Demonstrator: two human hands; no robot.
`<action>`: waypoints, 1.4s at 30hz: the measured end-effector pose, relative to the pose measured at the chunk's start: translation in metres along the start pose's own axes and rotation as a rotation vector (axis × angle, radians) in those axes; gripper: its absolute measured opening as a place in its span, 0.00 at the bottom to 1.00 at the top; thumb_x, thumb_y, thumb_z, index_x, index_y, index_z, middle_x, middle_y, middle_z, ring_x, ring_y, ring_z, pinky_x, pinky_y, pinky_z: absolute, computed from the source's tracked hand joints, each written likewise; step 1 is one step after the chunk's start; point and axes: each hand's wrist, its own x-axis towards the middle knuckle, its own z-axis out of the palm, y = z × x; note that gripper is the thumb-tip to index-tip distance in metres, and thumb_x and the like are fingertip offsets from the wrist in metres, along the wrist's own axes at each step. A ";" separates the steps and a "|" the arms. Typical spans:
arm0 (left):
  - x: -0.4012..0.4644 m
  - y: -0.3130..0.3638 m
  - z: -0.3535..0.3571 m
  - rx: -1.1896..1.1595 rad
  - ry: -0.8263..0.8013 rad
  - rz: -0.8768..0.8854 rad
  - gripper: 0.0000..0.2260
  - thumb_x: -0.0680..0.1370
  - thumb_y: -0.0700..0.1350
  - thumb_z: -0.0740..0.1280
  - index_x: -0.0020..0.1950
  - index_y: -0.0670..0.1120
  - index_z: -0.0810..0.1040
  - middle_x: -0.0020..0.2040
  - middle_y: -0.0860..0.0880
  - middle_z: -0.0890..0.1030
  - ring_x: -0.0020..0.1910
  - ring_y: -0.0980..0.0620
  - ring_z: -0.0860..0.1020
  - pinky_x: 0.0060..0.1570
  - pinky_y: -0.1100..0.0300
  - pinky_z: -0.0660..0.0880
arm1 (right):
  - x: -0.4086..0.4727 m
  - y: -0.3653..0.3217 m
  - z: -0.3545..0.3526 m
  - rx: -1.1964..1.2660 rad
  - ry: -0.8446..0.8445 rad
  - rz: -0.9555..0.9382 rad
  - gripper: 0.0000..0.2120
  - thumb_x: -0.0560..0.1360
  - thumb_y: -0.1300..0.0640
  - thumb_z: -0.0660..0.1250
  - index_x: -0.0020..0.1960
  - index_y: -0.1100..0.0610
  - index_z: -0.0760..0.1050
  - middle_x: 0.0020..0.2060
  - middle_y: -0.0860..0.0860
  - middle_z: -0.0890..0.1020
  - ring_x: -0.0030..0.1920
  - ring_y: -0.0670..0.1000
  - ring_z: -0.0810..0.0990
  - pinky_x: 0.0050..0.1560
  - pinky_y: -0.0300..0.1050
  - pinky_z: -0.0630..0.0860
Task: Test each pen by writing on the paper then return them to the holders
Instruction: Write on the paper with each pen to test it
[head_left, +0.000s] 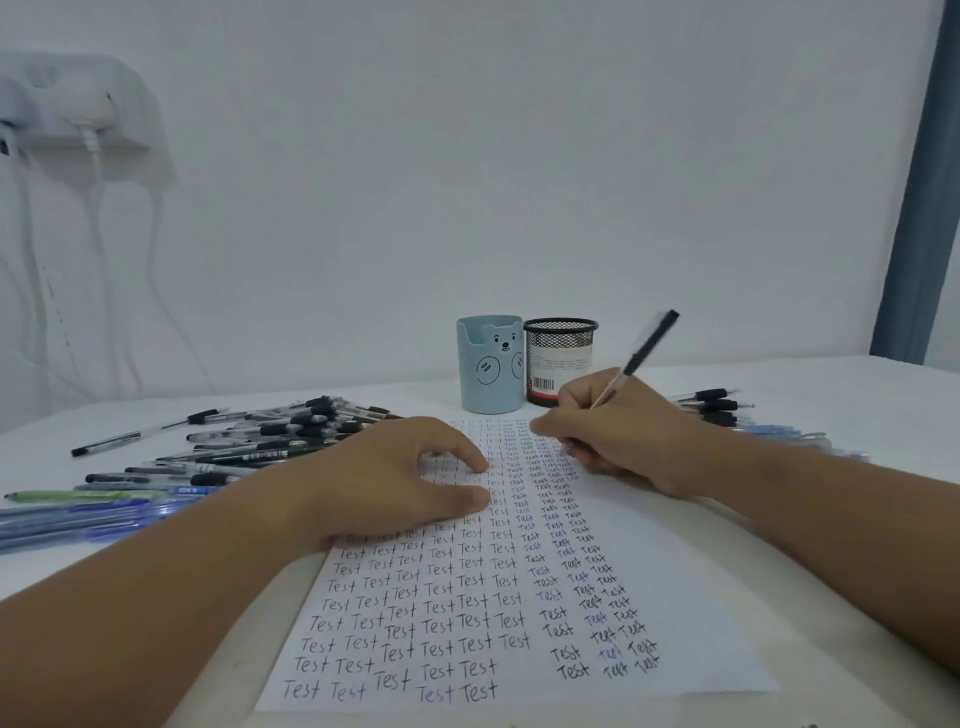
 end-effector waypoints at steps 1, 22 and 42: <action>0.001 -0.001 0.000 -0.002 -0.006 -0.004 0.16 0.70 0.66 0.72 0.57 0.68 0.79 0.64 0.67 0.72 0.65 0.61 0.70 0.70 0.56 0.66 | 0.001 0.001 0.001 -0.081 0.031 -0.023 0.20 0.74 0.56 0.74 0.29 0.55 0.67 0.24 0.55 0.75 0.21 0.49 0.68 0.21 0.35 0.62; 0.003 -0.002 -0.002 0.040 -0.048 0.009 0.17 0.71 0.66 0.70 0.59 0.68 0.77 0.68 0.65 0.72 0.69 0.60 0.68 0.74 0.52 0.64 | 0.005 0.011 0.001 -0.229 0.003 -0.110 0.20 0.72 0.63 0.68 0.24 0.54 0.67 0.20 0.52 0.74 0.27 0.52 0.71 0.32 0.41 0.66; 0.002 -0.002 -0.002 0.044 -0.061 0.010 0.18 0.71 0.67 0.69 0.59 0.69 0.77 0.69 0.65 0.71 0.70 0.60 0.68 0.75 0.52 0.64 | 0.011 0.016 -0.002 -0.265 -0.010 -0.191 0.21 0.72 0.64 0.67 0.25 0.54 0.62 0.22 0.51 0.63 0.27 0.51 0.65 0.30 0.39 0.64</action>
